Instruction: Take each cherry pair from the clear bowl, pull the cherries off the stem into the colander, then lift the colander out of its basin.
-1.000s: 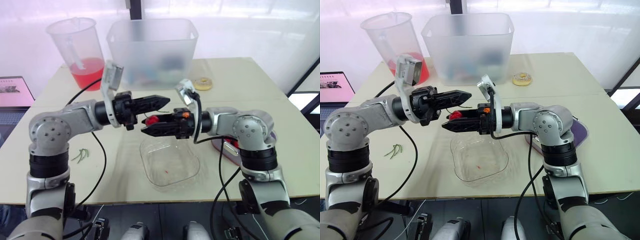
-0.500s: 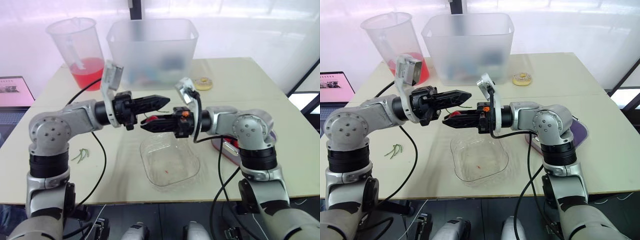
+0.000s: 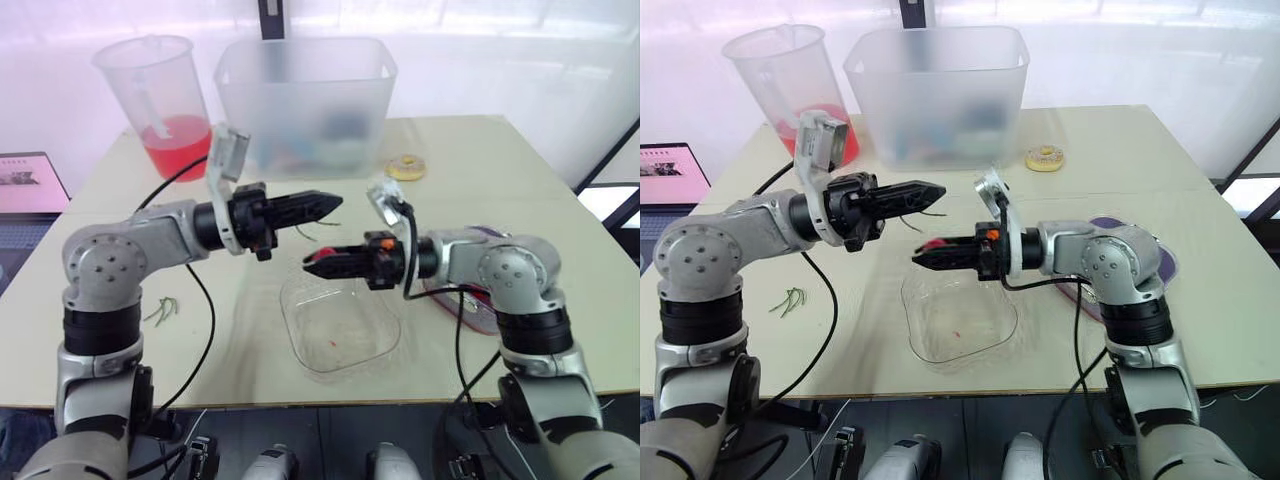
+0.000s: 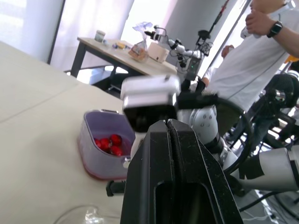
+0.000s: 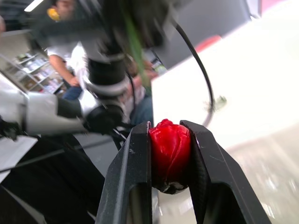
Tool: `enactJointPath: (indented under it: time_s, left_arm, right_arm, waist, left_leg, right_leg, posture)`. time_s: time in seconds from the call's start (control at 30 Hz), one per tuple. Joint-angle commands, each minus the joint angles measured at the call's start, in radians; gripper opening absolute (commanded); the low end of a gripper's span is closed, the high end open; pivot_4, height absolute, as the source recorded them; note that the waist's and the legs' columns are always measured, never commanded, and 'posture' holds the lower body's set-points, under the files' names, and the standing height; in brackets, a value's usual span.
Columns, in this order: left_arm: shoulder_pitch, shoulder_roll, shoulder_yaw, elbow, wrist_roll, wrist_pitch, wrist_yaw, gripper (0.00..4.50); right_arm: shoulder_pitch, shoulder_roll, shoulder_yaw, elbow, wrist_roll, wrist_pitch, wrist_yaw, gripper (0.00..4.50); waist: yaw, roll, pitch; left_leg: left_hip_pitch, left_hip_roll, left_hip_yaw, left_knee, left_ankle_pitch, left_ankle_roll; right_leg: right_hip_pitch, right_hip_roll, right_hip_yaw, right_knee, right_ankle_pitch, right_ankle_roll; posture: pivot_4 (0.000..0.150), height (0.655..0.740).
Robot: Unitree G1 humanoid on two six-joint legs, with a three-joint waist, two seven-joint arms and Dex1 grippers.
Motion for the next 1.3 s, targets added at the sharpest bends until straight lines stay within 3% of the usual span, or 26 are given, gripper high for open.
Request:
enactJointPath:
  time_s: [0.03, 0.2, 0.43, 0.53, 0.73, 0.8, 0.83, 1.0, 1.03, 1.3]
  left_arm:
    - [-0.018, 0.001, 0.019, -0.017, -0.009, -0.025, -0.001, 0.00]
    - [-0.009, 0.000, 0.020, -0.020, -0.007, -0.030, 0.001, 0.00]
    - [0.024, 0.010, 0.030, -0.029, -0.004, -0.038, 0.003, 0.00]
    - [0.040, 0.014, 0.028, -0.036, 0.001, -0.048, 0.004, 0.00]
    - [0.078, 0.035, 0.045, -0.055, 0.006, -0.056, 0.017, 0.00]
    - [0.090, 0.045, 0.050, -0.060, 0.008, -0.058, 0.020, 0.00]
    - [0.096, 0.050, 0.049, -0.063, 0.011, -0.060, 0.020, 0.00]
    - [0.114, 0.071, 0.050, -0.066, 0.013, -0.062, 0.020, 0.00]
    - [0.118, 0.077, 0.052, -0.067, 0.015, -0.061, 0.024, 0.00]
    - [0.291, 0.201, 0.157, -0.118, 0.002, -0.029, 0.073, 0.00]
  right_arm:
    - [0.000, -0.085, -0.051, -0.030, 0.007, -0.007, 0.033, 0.59]
    - [0.009, -0.315, -0.108, 0.016, -0.038, -0.052, 0.130, 0.59]
    - [-0.009, -0.661, -0.025, 0.327, -0.350, -0.308, 0.289, 0.59]
    - [0.027, -0.724, 0.051, 0.408, -0.468, -0.410, 0.355, 0.59]
    - [0.084, -0.732, 0.091, 0.462, -0.579, -0.496, 0.400, 0.59]
    - [0.087, -0.724, 0.091, 0.463, -0.588, -0.491, 0.416, 1.54]
    - [0.086, -0.722, 0.091, 0.461, -0.591, -0.486, 0.424, 1.79]
    - [0.055, -0.728, 0.102, 0.466, -0.626, -0.496, 0.469, 4.21]
    - [0.039, -0.729, 0.101, 0.468, -0.630, -0.498, 0.481, 4.43]
    - [-0.155, -0.626, 0.005, 0.360, -0.485, -0.408, 0.537, 4.43]
  waist:
    - [0.001, 0.000, 0.000]
    - [0.006, 0.000, 0.000]
    - [0.006, 0.000, 0.000]
    - [0.002, 0.000, 0.000]
    - [0.001, 0.000, 0.000]
    - [0.001, 0.000, 0.000]
    - [0.002, 0.000, 0.000]
    - [0.007, 0.000, 0.000]
    - [0.007, 0.000, 0.000]
    - [-0.003, 0.000, 0.000]
  left_leg:
    - [0.000, 0.000, 0.000, 0.000, 0.000, 0.000]
    - [0.000, -0.001, 0.000, 0.000, 0.000, 0.000]
    - [0.000, -0.001, 0.002, 0.000, 0.000, 0.000]
    - [0.000, -0.001, 0.002, 0.000, 0.000, 0.000]
    - [0.000, 0.001, 0.004, -0.001, 0.000, 0.000]
    - [0.000, 0.001, 0.004, -0.001, 0.000, 0.000]
    - [0.000, 0.001, 0.004, -0.001, 0.000, 0.000]
    - [0.000, 0.000, 0.003, 0.000, 0.000, 0.000]
    - [0.000, 0.000, 0.003, 0.000, 0.000, 0.000]
    - [0.000, 0.003, 0.004, -0.002, 0.000, 0.000]
  right_leg:
    - [0.000, 0.000, 0.000, 0.000, 0.000, 0.000]
    - [0.001, -0.001, 0.000, 0.000, 0.000, 0.000]
    - [0.000, -0.001, 0.000, -0.001, 0.000, 0.000]
    - [0.000, 0.000, 0.000, -0.001, 0.000, 0.000]
    - [-0.001, 0.000, 0.000, -0.002, 0.000, 0.000]
    - [-0.001, 0.000, 0.000, -0.002, 0.000, 0.000]
    - [-0.001, 0.000, 0.000, -0.002, 0.000, 0.000]
    - [-0.001, -0.001, 0.000, -0.003, 0.000, 0.000]
    - [-0.001, -0.001, 0.000, -0.003, 0.000, 0.000]
    - [-0.002, 0.001, 0.001, -0.003, 0.000, 0.000]
  posture:
    - [0.150, 0.7400]
    - [0.150, 0.7400]
    - [0.150, 0.7400]
    - [0.150, 0.7400]
    - [0.150, 0.7400]
    - [0.150, 0.7400]
    - [0.150, 0.7400]
    - [0.150, 0.7400]
    - [0.150, 0.7400]
    - [0.150, 0.7400]
